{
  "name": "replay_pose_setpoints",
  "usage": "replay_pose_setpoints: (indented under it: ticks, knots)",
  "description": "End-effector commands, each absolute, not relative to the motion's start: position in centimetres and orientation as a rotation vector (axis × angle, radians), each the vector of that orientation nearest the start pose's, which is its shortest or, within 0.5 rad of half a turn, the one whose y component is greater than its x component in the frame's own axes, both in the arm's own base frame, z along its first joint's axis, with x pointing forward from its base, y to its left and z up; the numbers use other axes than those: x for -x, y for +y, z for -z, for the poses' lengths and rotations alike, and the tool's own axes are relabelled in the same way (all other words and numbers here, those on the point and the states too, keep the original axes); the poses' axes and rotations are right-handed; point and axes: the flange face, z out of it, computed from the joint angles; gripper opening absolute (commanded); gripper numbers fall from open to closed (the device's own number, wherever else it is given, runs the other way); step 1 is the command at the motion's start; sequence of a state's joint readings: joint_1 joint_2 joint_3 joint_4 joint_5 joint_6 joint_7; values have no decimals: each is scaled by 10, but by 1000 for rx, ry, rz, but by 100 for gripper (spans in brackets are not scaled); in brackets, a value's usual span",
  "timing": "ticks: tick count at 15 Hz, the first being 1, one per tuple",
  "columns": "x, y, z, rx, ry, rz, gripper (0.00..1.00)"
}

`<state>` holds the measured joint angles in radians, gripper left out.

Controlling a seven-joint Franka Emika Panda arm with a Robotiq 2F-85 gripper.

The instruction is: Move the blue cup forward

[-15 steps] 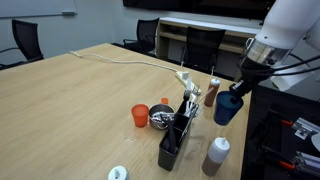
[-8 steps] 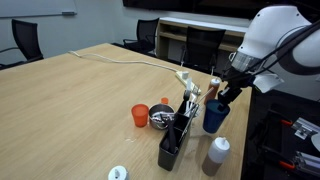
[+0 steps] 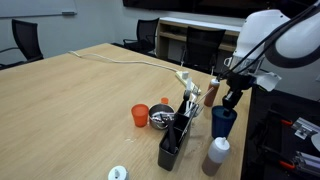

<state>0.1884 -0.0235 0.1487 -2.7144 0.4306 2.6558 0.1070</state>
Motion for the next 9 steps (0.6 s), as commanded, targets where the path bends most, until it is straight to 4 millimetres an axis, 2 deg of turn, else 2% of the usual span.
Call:
replay_pose_setpoints:
  ticks: [1, 7, 8, 9]
  knots:
    - [-384, 109, -228, 2985, 173, -188, 1]
    - [-391, 102, -229, 3061, 127, -126, 1]
    - [-392, 102, -229, 3069, 122, -124, 11]
    - [-393, 102, -229, 3074, 119, -118, 26]
